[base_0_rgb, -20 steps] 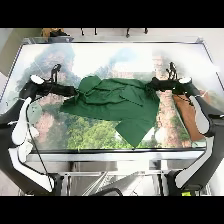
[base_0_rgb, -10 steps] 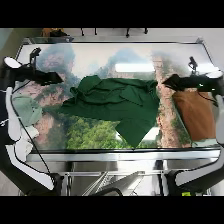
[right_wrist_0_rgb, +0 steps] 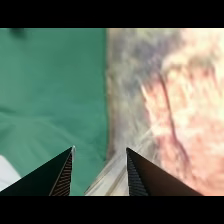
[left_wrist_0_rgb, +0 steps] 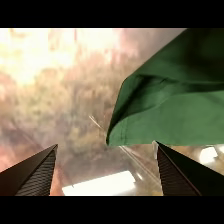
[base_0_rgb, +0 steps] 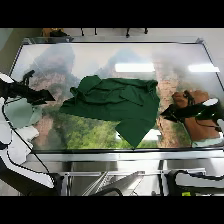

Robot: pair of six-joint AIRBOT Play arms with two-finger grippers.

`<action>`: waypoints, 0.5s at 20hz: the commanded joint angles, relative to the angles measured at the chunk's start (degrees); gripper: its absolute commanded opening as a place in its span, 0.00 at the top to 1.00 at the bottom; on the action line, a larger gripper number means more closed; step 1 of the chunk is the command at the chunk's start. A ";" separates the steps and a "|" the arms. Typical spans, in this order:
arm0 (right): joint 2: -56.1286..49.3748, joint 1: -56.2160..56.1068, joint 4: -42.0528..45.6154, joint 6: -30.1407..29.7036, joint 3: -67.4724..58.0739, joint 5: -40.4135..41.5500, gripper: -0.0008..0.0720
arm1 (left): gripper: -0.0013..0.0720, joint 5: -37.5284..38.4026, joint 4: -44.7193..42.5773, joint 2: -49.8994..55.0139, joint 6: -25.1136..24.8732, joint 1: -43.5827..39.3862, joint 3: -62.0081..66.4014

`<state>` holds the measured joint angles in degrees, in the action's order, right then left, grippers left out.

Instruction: Fold the shirts.

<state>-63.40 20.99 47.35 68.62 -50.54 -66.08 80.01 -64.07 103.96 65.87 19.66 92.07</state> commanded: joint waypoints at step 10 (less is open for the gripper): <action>-4.17 -7.41 -12.44 -8.04 3.69 7.96 0.96 | 0.07 -4.09 -0.28 -0.02 -1.75 -0.28 -3.96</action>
<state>-68.55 14.02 37.58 62.28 -46.89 -57.49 76.23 -64.34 103.88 64.79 19.68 88.23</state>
